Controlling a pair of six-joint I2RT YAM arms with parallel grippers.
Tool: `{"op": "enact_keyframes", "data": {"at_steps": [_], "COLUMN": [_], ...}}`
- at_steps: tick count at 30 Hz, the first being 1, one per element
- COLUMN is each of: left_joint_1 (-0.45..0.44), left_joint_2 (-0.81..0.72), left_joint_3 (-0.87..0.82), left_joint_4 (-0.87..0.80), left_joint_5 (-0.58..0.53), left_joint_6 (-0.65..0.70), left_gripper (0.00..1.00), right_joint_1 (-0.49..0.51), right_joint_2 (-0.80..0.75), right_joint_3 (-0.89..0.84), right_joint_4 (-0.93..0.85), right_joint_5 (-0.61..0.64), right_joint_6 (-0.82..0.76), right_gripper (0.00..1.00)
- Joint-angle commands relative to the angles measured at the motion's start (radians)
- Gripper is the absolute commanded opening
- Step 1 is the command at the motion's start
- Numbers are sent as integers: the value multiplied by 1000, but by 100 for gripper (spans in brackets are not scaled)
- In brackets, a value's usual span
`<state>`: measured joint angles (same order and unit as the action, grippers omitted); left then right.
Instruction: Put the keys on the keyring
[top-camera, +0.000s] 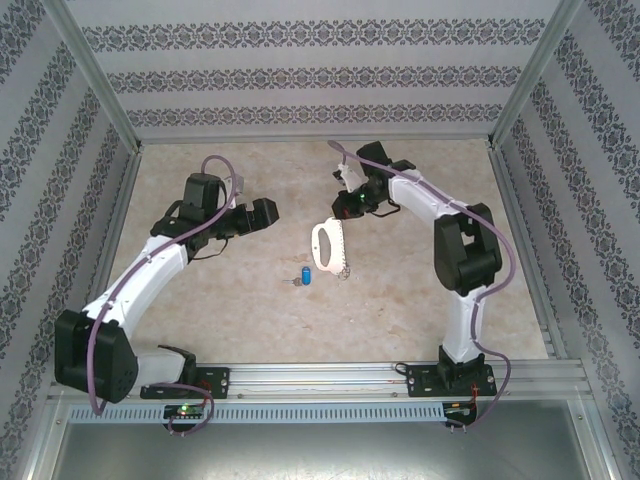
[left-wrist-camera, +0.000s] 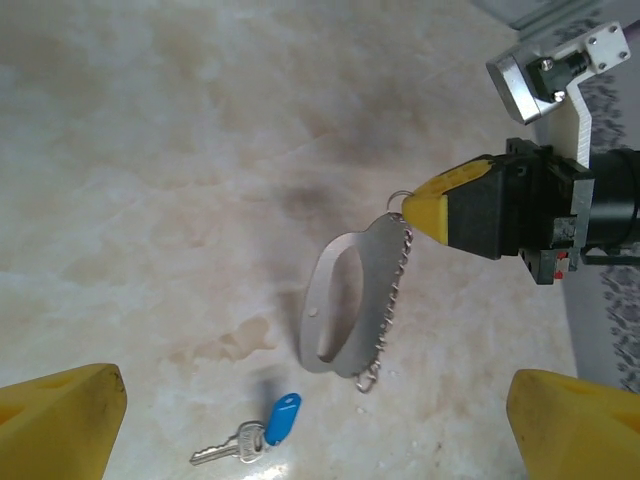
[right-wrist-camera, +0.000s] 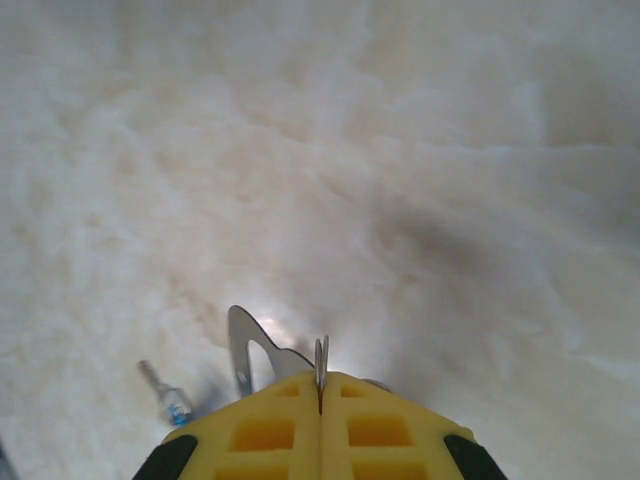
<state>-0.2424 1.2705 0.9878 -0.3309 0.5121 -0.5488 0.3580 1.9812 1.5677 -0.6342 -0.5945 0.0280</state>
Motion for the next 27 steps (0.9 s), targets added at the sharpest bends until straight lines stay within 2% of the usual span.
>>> {"op": "enact_keyframes", "data": {"at_steps": [1,3,6,8,10,12,17,19,21,24,26,27], "left_joint_1": [-8,-8,-6,-4,-2,-2,1,-1,-1,-4,-20,-29], "left_joint_2": [-48,-80,-156,-244,-330,-392,-360,-336,-332,-332,-329,-325], "left_joint_3": [-5,-11,-76,-192,-299,-336,-199,-152,-123,-79,-26,0], "left_joint_4": [77,110,214,396,592,676,593,591,609,594,544,508], "left_joint_5": [105,121,36,-18,-7,7,255,307,339,383,411,421], "left_joint_6": [68,55,20,11,66,129,229,222,212,204,221,240], "left_gripper": [96,99,100,93,95,96,100,100,95,80,69,68], "right_joint_1": [5,10,21,37,61,79,91,101,112,136,149,154], "right_joint_2": [-129,-203,-316,-393,-465,-533,-611,-624,-639,-656,-657,-657], "right_joint_3": [-49,-82,-137,-164,-193,-226,-208,-189,-183,-167,-143,-133], "right_joint_4": [93,116,163,196,231,289,342,342,353,369,372,377], "right_joint_5": [-138,-167,-212,-247,-258,-262,-322,-342,-359,-377,-388,-394], "right_joint_6": [-55,-59,-56,-65,-98,-110,-63,-52,-48,-47,-46,-44], "right_gripper": [0,0,0,0,0,0,0,0,0,0,0,0]}}
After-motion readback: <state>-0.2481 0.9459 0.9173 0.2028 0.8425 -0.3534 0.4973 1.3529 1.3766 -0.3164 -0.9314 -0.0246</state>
